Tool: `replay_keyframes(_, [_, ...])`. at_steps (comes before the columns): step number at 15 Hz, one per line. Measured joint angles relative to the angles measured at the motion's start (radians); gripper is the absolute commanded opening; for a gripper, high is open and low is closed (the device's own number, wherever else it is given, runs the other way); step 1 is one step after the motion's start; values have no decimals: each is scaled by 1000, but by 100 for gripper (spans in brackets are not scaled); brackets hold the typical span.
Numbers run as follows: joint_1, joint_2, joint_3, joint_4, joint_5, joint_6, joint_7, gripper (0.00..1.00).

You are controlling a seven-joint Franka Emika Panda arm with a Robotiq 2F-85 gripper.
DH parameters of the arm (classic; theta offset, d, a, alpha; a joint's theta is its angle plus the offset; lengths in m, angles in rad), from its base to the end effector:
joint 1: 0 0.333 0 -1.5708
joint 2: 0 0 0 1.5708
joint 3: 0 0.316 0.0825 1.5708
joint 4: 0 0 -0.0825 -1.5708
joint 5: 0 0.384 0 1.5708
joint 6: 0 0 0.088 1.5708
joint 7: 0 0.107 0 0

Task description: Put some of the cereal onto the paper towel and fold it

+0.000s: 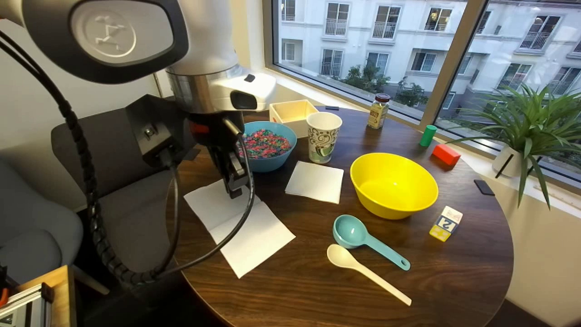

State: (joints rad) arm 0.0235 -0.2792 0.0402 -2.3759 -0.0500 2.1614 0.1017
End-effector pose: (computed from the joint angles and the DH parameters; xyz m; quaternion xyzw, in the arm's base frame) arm 0.4597 0.0278 0.4370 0.9991 -0.0063 0.0342 0.0240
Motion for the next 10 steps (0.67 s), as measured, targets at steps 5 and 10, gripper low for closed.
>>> replay_keyframes(5, [-23,7,-20,-45,-6,35,-8,3])
replay_keyframes(10, [-36,23,-34,-71,-10,105,-12,3])
